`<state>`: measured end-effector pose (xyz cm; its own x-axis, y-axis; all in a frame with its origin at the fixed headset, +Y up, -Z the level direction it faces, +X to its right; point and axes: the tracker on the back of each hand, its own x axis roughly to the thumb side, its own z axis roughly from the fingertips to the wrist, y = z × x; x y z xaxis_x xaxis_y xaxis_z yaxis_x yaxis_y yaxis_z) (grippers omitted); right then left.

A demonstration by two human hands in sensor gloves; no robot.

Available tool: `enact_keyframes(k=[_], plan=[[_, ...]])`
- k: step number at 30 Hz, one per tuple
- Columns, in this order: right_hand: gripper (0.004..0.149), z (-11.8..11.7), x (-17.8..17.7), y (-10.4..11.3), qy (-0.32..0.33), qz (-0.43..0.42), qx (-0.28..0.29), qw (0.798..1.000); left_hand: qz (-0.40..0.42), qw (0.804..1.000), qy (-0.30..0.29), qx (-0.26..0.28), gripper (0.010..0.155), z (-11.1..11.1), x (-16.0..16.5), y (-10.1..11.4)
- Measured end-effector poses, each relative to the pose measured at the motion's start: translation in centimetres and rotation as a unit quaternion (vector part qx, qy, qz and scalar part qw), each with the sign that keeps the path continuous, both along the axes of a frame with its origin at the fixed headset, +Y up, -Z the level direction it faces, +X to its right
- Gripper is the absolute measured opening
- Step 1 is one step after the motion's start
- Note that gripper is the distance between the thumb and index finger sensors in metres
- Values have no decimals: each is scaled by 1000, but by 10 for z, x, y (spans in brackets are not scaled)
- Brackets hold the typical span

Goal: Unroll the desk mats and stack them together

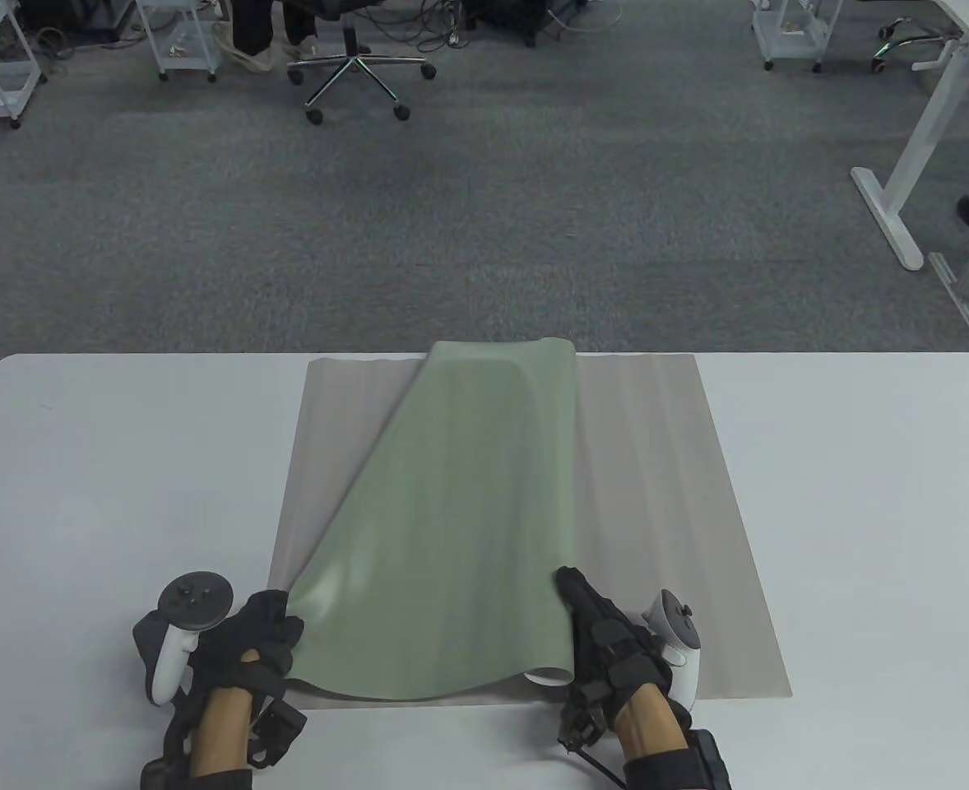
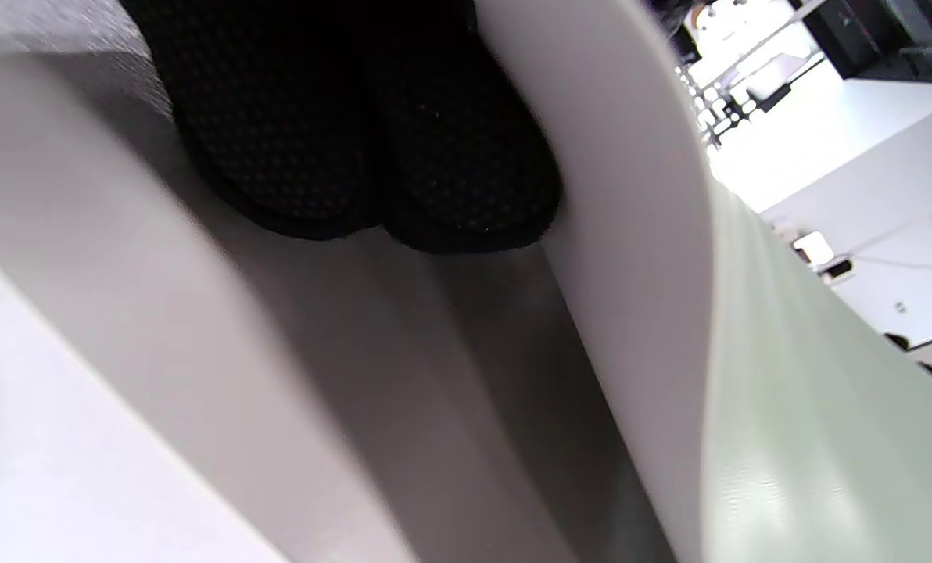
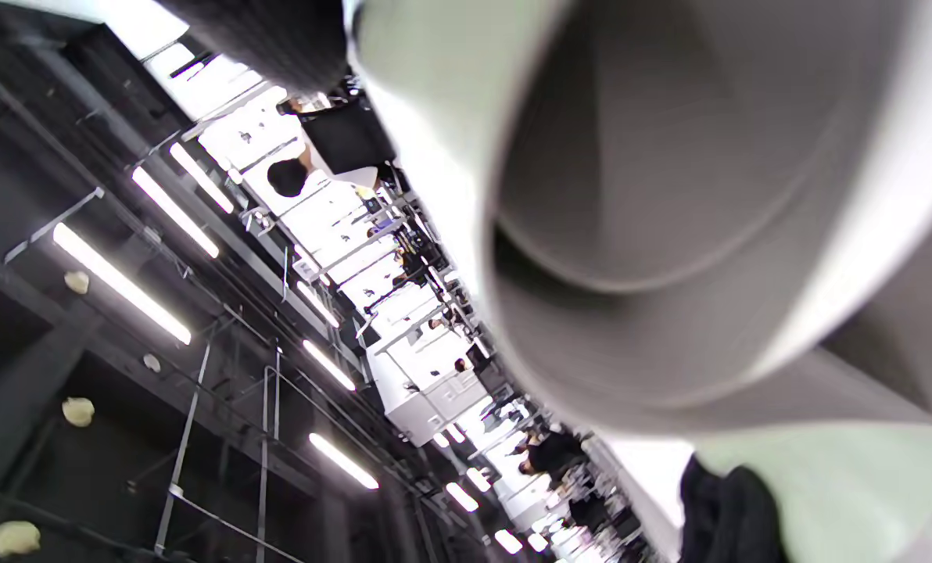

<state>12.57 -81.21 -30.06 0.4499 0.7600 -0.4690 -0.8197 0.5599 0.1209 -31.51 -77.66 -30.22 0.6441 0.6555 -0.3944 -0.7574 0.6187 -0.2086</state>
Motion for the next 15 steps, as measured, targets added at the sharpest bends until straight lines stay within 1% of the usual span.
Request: enact_keyframes(k=[2, 3, 5, 6, 8, 10, 11, 15], plan=[[96, -1, 0, -3, 8, 6, 3, 1000, -9, 1000, -1, -3, 49, 0, 2, 1], [94, -1, 1, -3, 6, 11, 9, 1000, -15, 1000, -3, -4, 49, 1, 2, 2], [91, 1, 4, -1, -16, 24, 7, 1000, -29, 1000, -6, -7, 49, 1, 4, 3], [90, 2, 6, 2, -27, 41, 8, 999, -29, 1000, -8, -8, 49, 0, 4, 3], [89, 2, 11, 7, -42, 98, 36, 994, -35, 999, -10, -11, 49, 0, 6, 3], [89, 3, 14, 10, -53, 115, 43, 991, -42, 999, -12, -11, 49, 0, 6, 4], [90, 3, 16, 9, -51, 118, 44, 991, -46, 999, -12, -11, 49, 0, 7, 4], [92, 0, 16, 3, -9, 55, 14, 998, -45, 998, -20, -27, 52, -3, 6, 4]])
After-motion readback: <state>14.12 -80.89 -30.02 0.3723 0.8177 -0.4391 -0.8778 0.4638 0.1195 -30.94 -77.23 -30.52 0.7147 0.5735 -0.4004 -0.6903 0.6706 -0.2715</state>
